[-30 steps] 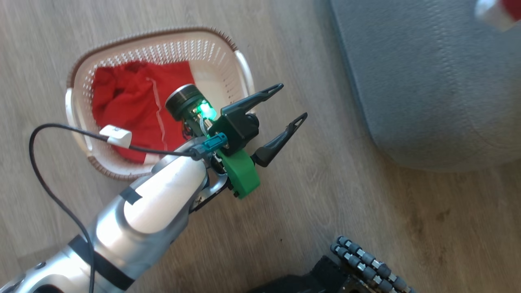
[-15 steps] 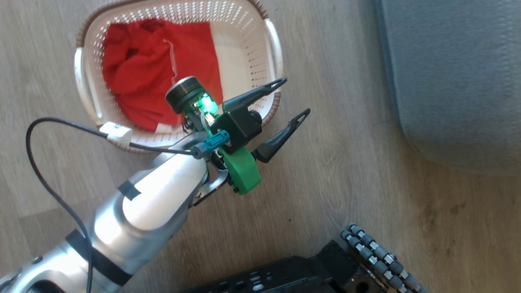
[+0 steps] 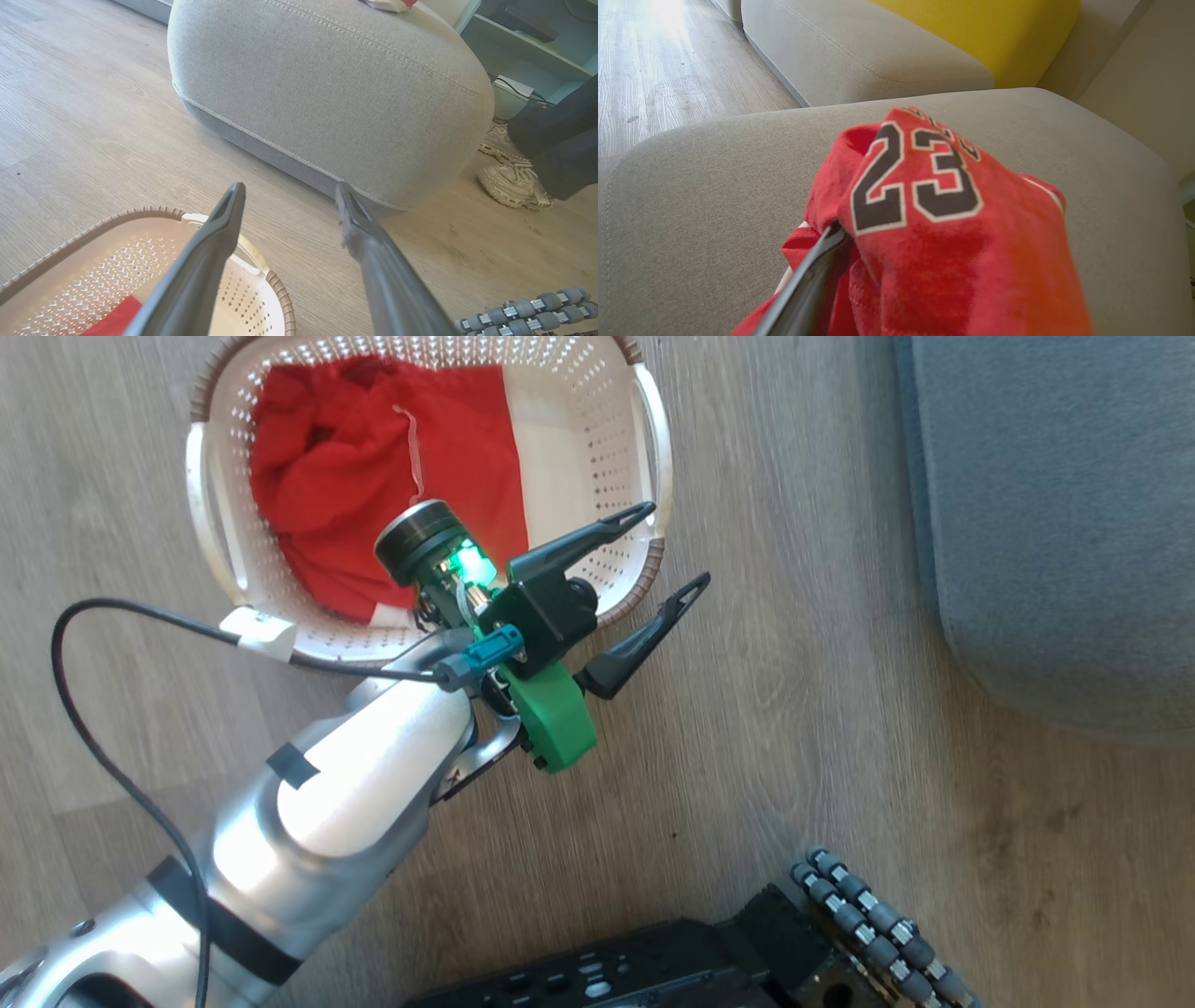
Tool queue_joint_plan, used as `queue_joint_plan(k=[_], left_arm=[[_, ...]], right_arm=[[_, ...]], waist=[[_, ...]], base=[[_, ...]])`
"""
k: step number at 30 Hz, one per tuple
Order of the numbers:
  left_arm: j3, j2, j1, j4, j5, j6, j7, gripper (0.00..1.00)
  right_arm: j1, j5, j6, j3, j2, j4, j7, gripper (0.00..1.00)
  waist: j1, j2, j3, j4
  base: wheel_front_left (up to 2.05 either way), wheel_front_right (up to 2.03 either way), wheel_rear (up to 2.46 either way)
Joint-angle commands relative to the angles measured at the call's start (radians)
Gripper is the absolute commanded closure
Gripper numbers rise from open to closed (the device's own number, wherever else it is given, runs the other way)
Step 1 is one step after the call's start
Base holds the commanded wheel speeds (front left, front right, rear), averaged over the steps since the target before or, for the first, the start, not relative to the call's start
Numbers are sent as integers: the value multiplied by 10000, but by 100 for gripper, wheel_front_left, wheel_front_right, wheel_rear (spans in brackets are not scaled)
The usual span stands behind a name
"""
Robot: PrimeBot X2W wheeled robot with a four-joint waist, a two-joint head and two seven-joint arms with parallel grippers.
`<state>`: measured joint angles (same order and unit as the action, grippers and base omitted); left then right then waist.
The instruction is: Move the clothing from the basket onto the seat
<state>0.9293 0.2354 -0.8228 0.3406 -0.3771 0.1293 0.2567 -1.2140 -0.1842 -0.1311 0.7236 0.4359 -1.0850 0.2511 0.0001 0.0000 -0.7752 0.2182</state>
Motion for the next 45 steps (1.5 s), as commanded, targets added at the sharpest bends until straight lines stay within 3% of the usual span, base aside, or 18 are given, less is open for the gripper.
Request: queue_joint_plan(k=[1, 12, 20, 35, 45], left_arm=[[-349, 31, -24, -260, 86, 13, 51, 0], [-722, -370, 355, -150, -30, 13, 51, 0], [-1488, -688, 1215, -97, -142, 13, 51, 0], [-3528, -1215, 3046, 185, -53, 13, 51, 0], [-5261, -1501, 4010, 442, 372, 13, 51, 0]], right_arm=[[308, 154, 4, -278, 307, 195, 94, 0], [2486, 2125, 4, -2390, 377, 939, 105, 0], [4835, 3607, 4, -4046, 257, 2617, 106, 0], [7297, 4130, 4, -6213, -1039, 6216, 106, 0], [8172, 4301, 4, -7580, -1541, 7381, 106, 0]], waist=[[-1, 0, 206, 0], [-1, 0, 1498, -132], [-1, 0, 2950, -548], [-1, 0, 5077, -2150], [-1, 0, 5937, -3048]], base=[[0, 0, 0], [0, 0, 0], [0, 0, 0], [0, 0, 0], [0, 0, 0]])
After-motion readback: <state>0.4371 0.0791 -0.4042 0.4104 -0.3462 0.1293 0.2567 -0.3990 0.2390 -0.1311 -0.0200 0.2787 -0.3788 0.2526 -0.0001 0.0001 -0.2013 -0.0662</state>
